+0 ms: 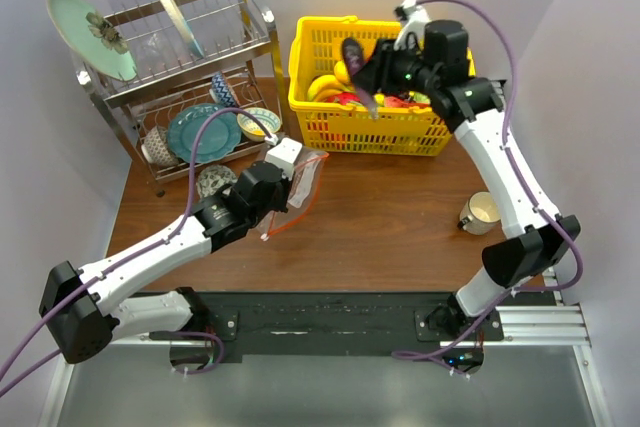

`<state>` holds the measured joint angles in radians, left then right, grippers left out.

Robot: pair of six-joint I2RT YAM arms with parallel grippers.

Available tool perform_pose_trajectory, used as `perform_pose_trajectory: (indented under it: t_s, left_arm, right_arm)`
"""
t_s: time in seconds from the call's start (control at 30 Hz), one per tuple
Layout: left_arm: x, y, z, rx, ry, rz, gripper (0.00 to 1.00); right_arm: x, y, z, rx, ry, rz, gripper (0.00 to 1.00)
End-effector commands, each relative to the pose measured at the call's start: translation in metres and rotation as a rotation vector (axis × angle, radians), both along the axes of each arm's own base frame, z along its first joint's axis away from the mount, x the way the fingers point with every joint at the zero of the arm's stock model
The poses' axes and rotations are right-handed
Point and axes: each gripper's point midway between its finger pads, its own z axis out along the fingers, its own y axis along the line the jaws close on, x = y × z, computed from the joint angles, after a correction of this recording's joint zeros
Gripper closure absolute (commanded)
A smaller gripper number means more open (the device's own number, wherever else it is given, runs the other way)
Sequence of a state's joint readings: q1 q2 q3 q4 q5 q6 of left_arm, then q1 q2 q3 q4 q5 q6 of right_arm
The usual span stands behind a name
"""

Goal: Place the food in the zip-top bag and seal the zipper
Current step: Pick up the fake vegetable from the bin, then place the fake vegetable in the zipper food storage bag.

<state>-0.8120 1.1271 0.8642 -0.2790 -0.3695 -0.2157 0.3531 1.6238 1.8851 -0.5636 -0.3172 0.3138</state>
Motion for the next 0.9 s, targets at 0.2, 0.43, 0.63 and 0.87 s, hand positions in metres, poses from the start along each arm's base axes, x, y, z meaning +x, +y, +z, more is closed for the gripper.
perform_pose_trajectory:
  t_s: [0.2,0.43,0.63,0.87]
  left_arm:
    - [0.005,-0.001,0.019,-0.015,-0.039,-0.001,1.0]
    - [0.006,-0.004,0.021,-0.029,-0.033,0.0,1.0]
    - [0.005,-0.003,0.02,-0.036,-0.024,0.006,1.0]
    - [0.006,-0.001,0.021,-0.041,-0.025,0.03,1.0]
  right_arm:
    - [-0.12,0.067,-0.003,0.134,0.056,0.335,0.87]
    - [-0.179,0.083,-0.059,0.144,0.196,0.421,0.89]
    - [-0.216,0.093,-0.092,0.179,0.287,0.465,0.89]
    - [-0.233,0.094,-0.129,0.182,0.37,0.459,0.9]
